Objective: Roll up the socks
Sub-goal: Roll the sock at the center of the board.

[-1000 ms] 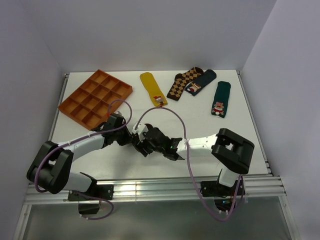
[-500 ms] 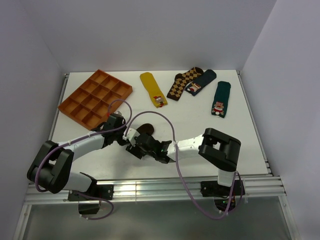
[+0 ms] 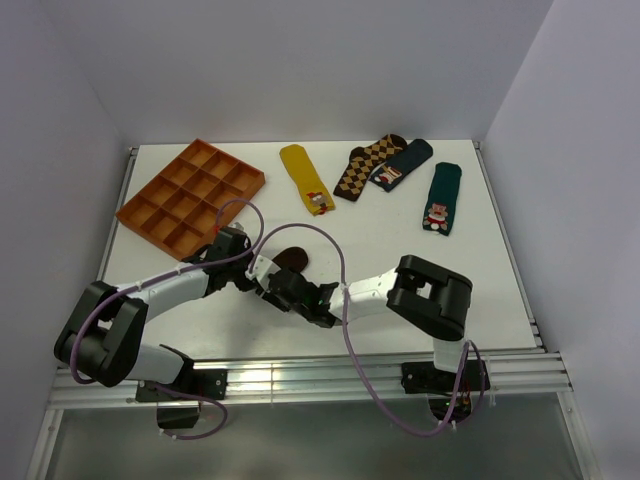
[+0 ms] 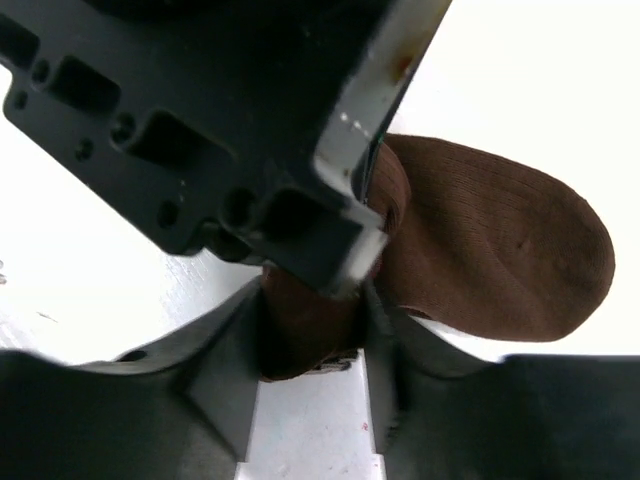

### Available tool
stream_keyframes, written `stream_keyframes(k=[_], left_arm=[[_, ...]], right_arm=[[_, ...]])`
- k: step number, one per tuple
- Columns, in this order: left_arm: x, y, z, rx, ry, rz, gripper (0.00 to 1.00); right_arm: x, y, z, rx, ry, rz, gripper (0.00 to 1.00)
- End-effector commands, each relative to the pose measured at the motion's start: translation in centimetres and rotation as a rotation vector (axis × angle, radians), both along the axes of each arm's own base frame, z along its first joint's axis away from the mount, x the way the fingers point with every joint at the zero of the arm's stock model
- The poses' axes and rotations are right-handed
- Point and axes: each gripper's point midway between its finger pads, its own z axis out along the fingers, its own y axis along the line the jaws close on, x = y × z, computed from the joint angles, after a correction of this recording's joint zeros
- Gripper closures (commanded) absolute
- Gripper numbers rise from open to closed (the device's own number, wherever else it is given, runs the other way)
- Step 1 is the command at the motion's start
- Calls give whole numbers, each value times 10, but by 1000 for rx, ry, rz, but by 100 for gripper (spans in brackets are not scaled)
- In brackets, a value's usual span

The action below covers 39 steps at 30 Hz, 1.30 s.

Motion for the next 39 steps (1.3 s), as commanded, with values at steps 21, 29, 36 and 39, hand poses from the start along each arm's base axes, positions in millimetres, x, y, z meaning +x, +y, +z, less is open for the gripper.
stream_keyframes(k=[21, 29, 36, 39], left_arm=[[48, 56, 58, 93, -97, 90, 61], [60, 43, 24, 18, -23, 40, 62], [71, 22, 13, 1, -45, -13, 63], [72, 14, 10, -5, -53, -35, 63]], right_arm=[[-14, -12, 0, -42, 15, 51, 100], [-12, -10, 5, -54, -1, 69, 100], [-12, -8, 9, -72, -12, 88, 100], [-11, -7, 10, -77, -15, 91, 100]])
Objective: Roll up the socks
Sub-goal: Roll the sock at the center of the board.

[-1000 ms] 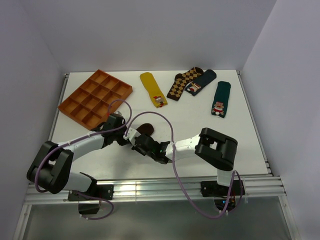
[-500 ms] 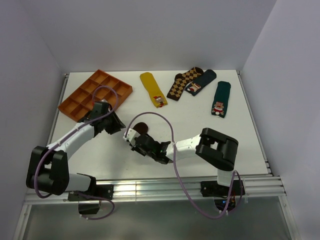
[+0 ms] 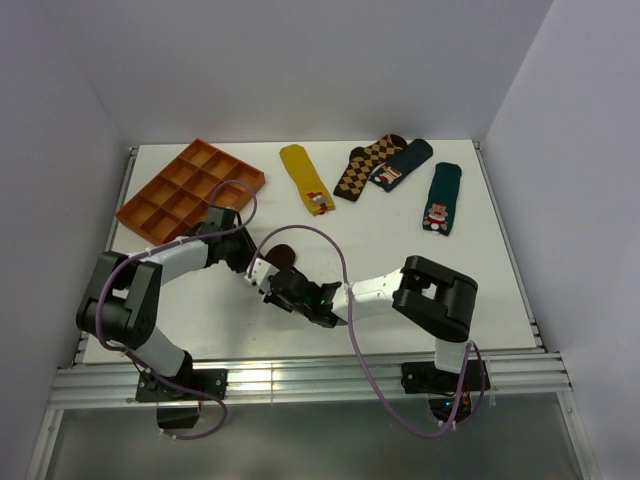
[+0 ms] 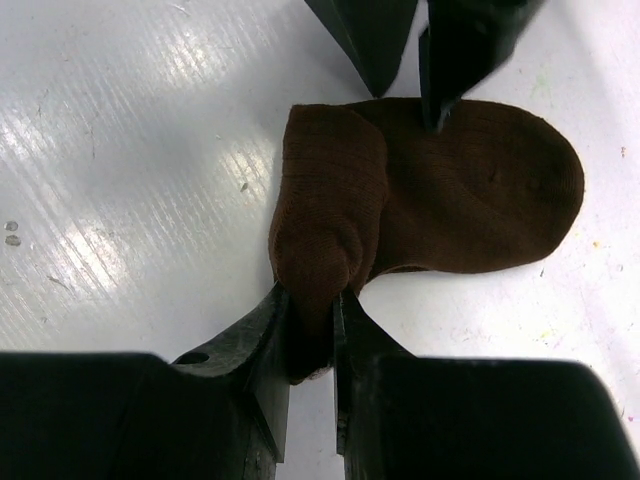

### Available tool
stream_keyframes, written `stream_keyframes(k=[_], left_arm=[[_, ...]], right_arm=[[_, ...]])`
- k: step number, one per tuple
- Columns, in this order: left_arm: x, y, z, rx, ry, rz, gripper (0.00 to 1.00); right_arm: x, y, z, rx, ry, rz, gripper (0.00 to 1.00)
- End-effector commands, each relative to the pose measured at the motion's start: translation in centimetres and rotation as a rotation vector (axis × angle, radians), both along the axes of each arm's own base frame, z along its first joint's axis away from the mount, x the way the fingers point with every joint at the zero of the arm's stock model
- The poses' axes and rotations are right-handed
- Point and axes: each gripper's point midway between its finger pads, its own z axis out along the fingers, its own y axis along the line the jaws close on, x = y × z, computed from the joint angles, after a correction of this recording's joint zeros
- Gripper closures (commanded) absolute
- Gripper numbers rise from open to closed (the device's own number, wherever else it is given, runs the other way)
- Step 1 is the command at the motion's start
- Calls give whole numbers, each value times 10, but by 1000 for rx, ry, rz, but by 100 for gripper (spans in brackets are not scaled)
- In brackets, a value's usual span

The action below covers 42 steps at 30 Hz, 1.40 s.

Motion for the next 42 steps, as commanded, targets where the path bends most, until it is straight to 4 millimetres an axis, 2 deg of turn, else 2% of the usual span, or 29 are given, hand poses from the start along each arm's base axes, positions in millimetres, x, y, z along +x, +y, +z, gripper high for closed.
stream_keyframes(k=[1, 3, 6, 9, 10, 13, 18, 21, 29, 36, 41, 42], left_arm=[[17, -17, 12, -39, -86, -50, 63], [16, -16, 4, -30, -74, -51, 64], [13, -19, -9, -23, -45, -61, 71], [9, -23, -19, -13, -31, -76, 83], [7, -25, -23, -11, -22, -83, 90], [3, -30, -27, -15, -18, -105, 97], [-6, -42, -30, -26, -12, -147, 100], [-11, -47, -32, -33, -4, -161, 100], [-16, -53, -35, -55, 16, -166, 100], [-17, -56, -34, -55, 12, -179, 99], [-14, -55, -30, -47, -9, -182, 96], [-7, -58, -24, -63, -47, -185, 94]], right_arm=[[-5, -2, 9, -34, -2, 22, 100], [-5, -2, 11, -31, -5, 25, 100], [-4, -2, 13, -31, -10, 28, 100], [-2, -1, 22, -22, -33, 31, 100], [-1, -2, 24, -21, -41, 27, 100], [5, -3, 39, -17, -92, 25, 100], [14, -1, 61, -12, -166, 19, 100], [16, 0, 62, -24, -184, 25, 100], [4, 7, 41, 0, -110, 60, 100], [-7, 5, 8, -12, -31, 81, 100], [-19, 5, -7, 6, 75, 106, 100], [-17, 3, -9, 19, 99, 91, 100]])
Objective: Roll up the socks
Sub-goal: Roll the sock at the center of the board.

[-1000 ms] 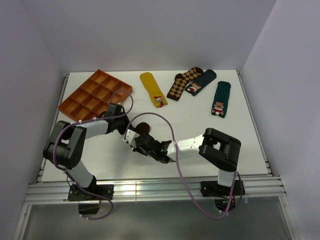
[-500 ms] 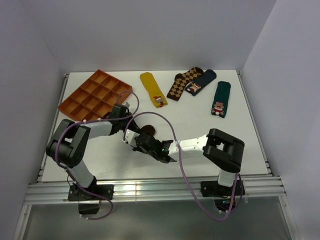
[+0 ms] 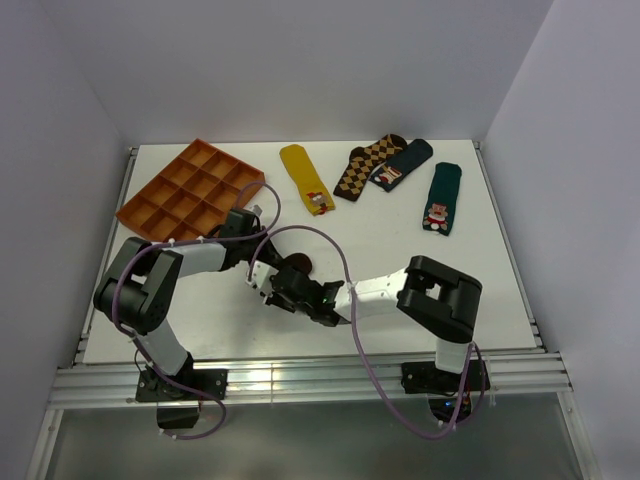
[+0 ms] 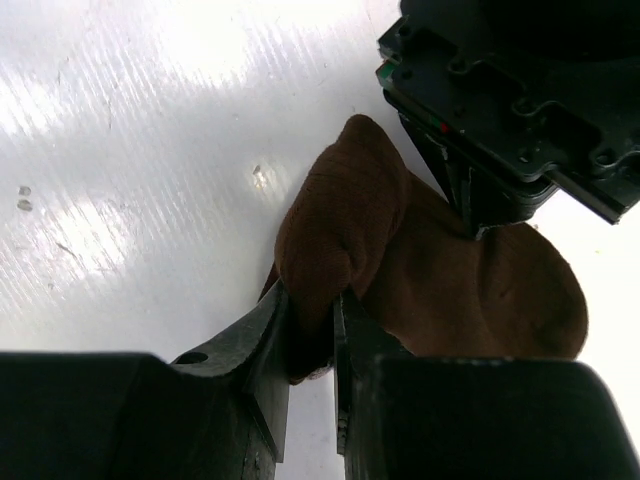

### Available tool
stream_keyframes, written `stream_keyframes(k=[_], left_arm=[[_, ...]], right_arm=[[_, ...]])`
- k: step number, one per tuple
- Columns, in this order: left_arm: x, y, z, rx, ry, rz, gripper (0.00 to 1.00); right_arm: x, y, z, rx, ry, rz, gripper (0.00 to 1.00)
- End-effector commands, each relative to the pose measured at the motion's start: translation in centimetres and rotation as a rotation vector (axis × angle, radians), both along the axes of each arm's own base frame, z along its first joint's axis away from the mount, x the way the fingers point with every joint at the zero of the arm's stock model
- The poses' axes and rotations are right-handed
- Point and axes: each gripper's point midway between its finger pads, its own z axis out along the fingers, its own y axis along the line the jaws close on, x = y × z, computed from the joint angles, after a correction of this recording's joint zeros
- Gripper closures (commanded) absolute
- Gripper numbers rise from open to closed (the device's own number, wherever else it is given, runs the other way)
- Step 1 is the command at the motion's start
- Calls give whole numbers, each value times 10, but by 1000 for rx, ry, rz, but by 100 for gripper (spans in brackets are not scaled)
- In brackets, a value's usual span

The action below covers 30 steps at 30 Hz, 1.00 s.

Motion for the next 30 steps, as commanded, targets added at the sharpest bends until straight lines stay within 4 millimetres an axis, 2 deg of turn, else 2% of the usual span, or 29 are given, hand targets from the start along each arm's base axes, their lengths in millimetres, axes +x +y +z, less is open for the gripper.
stream_keyframes(k=[1, 3, 5, 6, 8, 9, 10, 11, 12, 14, 15, 19, 22, 25, 26, 27, 30], left_arm=[[-9, 5, -12, 42, 15, -13, 92], [-5, 3, -5, 32, -11, -13, 87], [-2, 2, 2, 26, -30, -9, 83], [2, 1, 10, 20, -53, -8, 77], [5, 0, 18, 10, -72, -4, 65], [10, -1, 28, 5, -98, 5, 53], [10, 1, 30, 11, -93, 13, 46], [12, 2, 35, 14, -105, 25, 40], [18, 3, 47, 14, -138, 44, 28], [21, 11, 56, 19, -141, 95, 19], [24, 15, 68, 7, -163, 120, 16], [36, 41, 97, -23, -212, 271, 12], [30, 63, 111, -22, -223, 394, 12], [8, 73, 115, -65, -218, 455, 14], [-3, 77, 102, -60, -193, 463, 15], [-11, 79, 110, -85, -203, 476, 15], [-29, 90, 101, -82, -202, 504, 15]], right_arm=[[-13, 5, -11, 64, 125, 21, 100], [-18, 4, -14, 81, 181, 27, 100], [-14, -1, -16, 92, 217, 9, 100], [-22, 1, -19, 108, 272, 38, 100], [-17, -3, -20, 124, 319, 31, 100], [-16, -3, -21, 131, 344, 25, 100], [-20, -3, -23, 139, 383, 43, 100], [-14, -5, -22, 153, 397, 32, 100], [-13, -7, -23, 163, 420, 21, 100], [-10, -11, -23, 186, 449, 24, 100], [-10, -11, -23, 204, 482, 4, 100], [-13, -10, -29, 217, 576, 9, 100], [-9, -10, -31, 251, 638, -9, 100], [-5, -13, -29, 305, 711, -36, 100], [-4, -13, -29, 318, 738, -57, 100], [-3, -15, -32, 309, 751, -63, 100], [-1, -15, -37, 295, 765, -71, 100]])
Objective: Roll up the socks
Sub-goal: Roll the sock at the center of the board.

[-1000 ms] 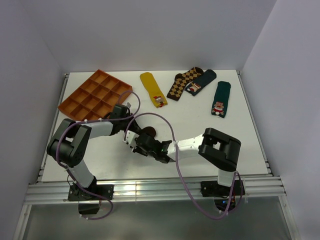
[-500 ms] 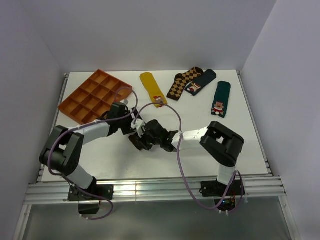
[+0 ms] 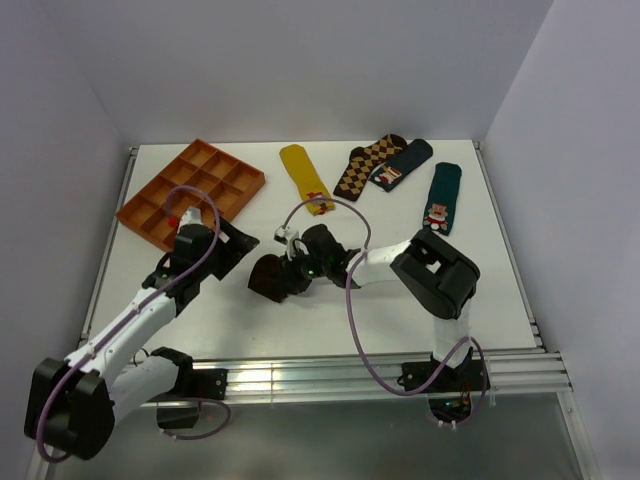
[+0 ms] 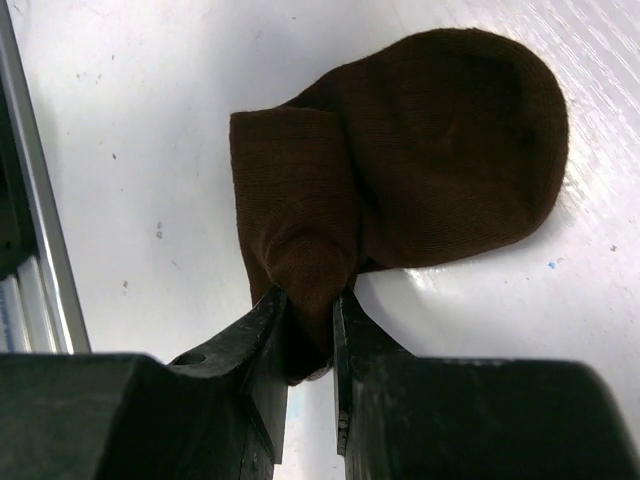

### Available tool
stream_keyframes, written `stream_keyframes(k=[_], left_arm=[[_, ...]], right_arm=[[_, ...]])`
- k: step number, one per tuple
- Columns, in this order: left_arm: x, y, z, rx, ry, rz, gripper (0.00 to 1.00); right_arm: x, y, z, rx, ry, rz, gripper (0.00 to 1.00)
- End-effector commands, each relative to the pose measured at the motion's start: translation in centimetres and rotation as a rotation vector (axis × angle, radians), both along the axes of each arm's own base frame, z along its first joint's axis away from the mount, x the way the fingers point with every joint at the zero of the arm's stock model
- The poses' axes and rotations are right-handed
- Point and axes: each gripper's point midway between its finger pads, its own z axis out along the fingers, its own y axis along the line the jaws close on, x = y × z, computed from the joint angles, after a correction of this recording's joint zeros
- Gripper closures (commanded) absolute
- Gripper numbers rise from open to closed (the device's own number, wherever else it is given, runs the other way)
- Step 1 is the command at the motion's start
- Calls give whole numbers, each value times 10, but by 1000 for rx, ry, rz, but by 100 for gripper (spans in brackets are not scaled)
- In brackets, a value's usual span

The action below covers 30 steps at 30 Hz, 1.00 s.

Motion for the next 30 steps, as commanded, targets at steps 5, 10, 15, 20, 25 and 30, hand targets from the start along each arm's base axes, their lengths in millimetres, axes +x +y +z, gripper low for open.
stream_keyframes(k=[5, 10, 15, 20, 25, 30], left_arm=[[-39, 20, -29, -17, 73, 79, 17], [-55, 21, -55, -84, 123, 119, 21], [-59, 9, -64, -167, 133, 94, 20], [-53, 0, -65, -203, 103, 85, 20], [-59, -6, -80, -208, 129, 84, 20], [-66, -10, -97, -191, 172, 80, 21]], right_arm=[[-3, -17, -32, -134, 83, -46, 100], [1, -16, -31, -154, 61, -56, 100], [0, -10, -25, -152, 33, -45, 100], [1, -4, -19, -137, 26, -52, 100], [3, 4, -14, -122, 49, -79, 100], [2, 13, -8, -76, 87, -111, 100]])
